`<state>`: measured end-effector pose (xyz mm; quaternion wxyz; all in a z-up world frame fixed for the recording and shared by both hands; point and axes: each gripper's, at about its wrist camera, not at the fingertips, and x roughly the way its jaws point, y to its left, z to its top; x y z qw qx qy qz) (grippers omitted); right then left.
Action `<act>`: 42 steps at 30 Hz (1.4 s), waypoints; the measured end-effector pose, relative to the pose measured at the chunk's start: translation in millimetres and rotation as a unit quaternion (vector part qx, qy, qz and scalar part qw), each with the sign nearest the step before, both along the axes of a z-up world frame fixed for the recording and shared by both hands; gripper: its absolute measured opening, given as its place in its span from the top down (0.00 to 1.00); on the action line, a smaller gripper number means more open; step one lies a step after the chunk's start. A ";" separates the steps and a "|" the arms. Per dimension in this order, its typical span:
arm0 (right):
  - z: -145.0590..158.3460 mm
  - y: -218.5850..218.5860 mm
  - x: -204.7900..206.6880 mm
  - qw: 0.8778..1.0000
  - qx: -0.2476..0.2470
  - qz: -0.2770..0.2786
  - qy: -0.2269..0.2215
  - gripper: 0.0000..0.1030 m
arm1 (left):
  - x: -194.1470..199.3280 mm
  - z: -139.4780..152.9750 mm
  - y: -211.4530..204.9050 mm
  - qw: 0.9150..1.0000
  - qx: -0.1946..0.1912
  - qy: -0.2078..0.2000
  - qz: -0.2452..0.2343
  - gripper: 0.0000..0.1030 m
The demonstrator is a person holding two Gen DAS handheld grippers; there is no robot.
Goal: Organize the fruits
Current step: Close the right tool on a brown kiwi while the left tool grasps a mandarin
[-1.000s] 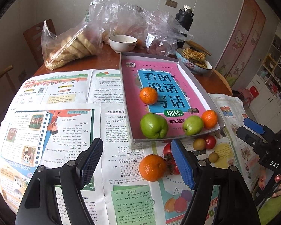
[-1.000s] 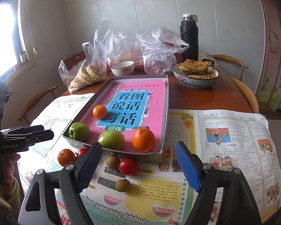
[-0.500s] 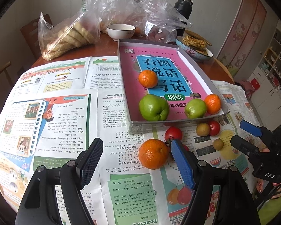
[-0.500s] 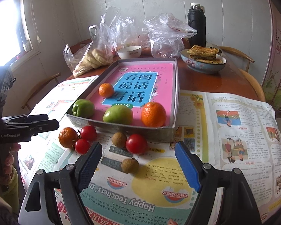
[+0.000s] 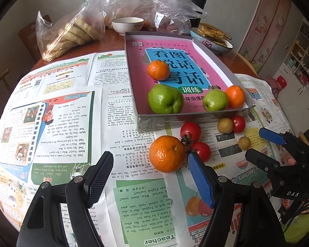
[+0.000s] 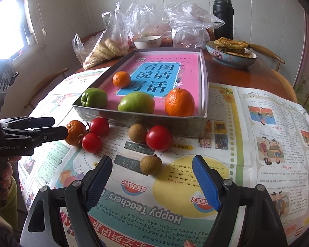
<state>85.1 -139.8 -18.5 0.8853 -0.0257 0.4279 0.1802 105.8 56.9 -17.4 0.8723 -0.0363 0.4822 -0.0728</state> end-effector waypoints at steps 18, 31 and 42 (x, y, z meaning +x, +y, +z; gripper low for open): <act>-14.5 8.6 7.5 1.000 -0.010 0.016 0.011 0.47 | 9.7 -12.4 -7.9 1.000 -0.013 0.009 -0.007 0.29; -17.2 12.6 8.2 0.999 -0.015 0.028 0.008 0.75 | 15.7 -18.1 -9.1 1.000 -0.020 0.013 -0.005 0.32; -11.6 13.8 4.3 0.999 -0.004 0.034 0.000 0.75 | 20.6 -23.7 -12.9 0.999 -0.024 0.019 -0.012 0.48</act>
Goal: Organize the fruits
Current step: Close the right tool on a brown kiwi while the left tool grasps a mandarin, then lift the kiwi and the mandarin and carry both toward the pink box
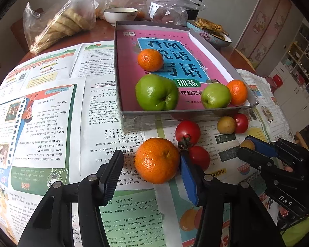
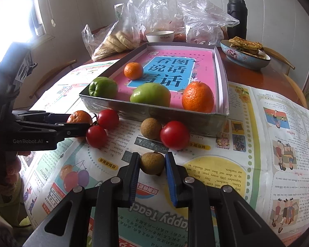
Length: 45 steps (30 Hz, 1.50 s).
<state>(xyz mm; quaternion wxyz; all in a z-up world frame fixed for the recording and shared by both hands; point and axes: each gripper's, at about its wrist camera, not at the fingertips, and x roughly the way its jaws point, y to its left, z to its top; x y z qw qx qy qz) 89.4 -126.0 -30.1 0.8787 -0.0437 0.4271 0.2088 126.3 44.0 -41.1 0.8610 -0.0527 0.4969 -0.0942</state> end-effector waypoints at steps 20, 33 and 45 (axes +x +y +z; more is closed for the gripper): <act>7.5 -2.5 -1.3 1.000 0.011 -0.003 -0.006 0.76 | -5.4 11.2 10.9 1.000 -0.012 -0.013 0.011 0.59; 31.9 -10.5 -4.0 0.999 0.016 -0.013 -0.031 0.76 | -13.7 29.9 10.0 0.999 -0.018 -0.029 0.009 0.59; 75.0 -35.0 -5.5 0.996 0.025 -0.037 -0.082 0.76 | -14.0 66.0 4.3 0.998 -0.014 -0.066 0.009 0.59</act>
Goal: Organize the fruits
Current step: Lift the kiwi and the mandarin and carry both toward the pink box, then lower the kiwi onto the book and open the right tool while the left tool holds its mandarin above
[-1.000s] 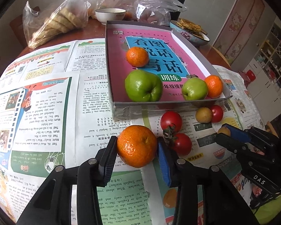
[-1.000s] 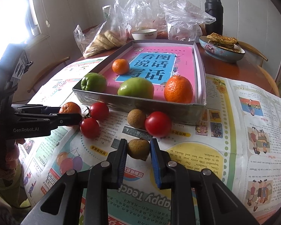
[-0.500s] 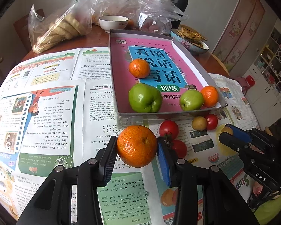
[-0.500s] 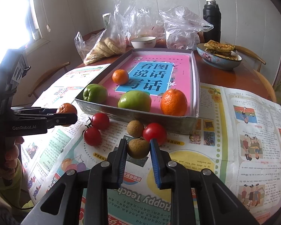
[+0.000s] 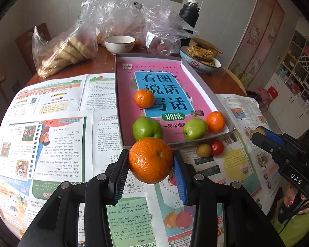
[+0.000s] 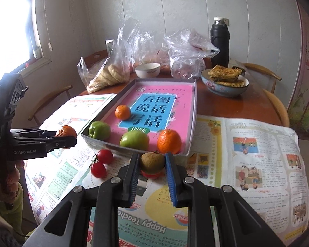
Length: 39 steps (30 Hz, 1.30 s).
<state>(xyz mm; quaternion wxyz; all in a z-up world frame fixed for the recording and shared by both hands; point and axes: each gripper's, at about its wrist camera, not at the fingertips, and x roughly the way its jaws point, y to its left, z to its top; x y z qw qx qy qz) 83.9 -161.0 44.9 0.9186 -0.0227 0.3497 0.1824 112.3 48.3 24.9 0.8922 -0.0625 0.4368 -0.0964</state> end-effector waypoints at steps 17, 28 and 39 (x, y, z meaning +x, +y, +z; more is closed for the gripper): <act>24.5 13.3 51.6 1.000 -0.018 0.002 -0.025 0.76 | 71.1 9.3 -31.1 1.000 0.004 0.003 -0.016 0.59; 4.7 16.0 89.6 1.000 -0.017 -0.006 0.005 0.76 | 110.6 -21.3 -48.9 0.999 -0.004 0.044 -0.030 0.59; -27.1 22.6 123.2 0.999 -0.019 -0.010 0.049 0.76 | 121.8 -39.8 -57.1 0.997 -0.009 0.069 -0.042 0.59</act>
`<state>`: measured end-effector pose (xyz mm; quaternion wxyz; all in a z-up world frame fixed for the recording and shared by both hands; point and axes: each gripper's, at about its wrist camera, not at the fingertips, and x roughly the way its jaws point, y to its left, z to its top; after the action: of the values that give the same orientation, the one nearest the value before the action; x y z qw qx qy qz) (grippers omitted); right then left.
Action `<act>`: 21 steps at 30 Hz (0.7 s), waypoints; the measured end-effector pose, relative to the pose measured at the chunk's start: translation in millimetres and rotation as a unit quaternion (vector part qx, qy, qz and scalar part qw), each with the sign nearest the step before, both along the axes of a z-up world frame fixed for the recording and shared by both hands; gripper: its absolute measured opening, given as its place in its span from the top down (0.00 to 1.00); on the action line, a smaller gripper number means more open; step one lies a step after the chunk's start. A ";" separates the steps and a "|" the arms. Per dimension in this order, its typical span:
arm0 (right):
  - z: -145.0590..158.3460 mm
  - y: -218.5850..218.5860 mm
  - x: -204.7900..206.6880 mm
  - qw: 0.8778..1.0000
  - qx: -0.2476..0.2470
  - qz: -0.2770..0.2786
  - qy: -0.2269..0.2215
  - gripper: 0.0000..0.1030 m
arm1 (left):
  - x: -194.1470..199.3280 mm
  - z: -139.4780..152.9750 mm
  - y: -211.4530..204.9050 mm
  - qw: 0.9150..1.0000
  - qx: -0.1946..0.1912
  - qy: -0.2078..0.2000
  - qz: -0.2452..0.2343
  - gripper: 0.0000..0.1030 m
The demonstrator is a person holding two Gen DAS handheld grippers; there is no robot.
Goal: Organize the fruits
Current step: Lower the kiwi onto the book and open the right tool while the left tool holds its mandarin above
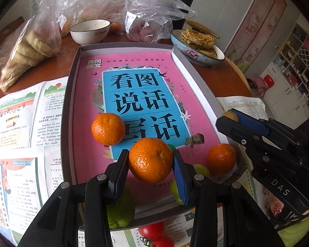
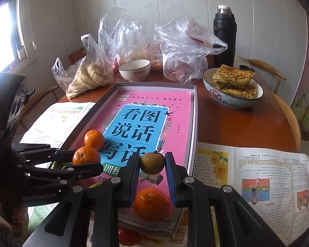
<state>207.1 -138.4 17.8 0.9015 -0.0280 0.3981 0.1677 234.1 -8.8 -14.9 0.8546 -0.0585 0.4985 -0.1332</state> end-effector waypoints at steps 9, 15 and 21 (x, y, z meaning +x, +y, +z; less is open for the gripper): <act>-11.3 0.6 12.3 1.000 0.003 -0.007 0.020 0.76 | 1.9 -3.8 -6.0 1.000 0.005 0.002 -0.008 0.59; -17.5 1.0 17.9 1.000 -0.004 -0.009 0.029 0.76 | 3.0 -5.0 -10.2 1.000 0.009 0.004 -0.015 0.59; -26.9 2.7 23.0 0.999 -0.011 -0.002 0.044 0.76 | 4.9 -6.2 -11.0 1.000 0.010 0.008 -0.020 0.59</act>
<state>230.1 -135.7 -9.2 0.8831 -0.0297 0.4394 0.1620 239.0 -19.8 -21.1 0.8482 -0.0412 0.5080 -0.1444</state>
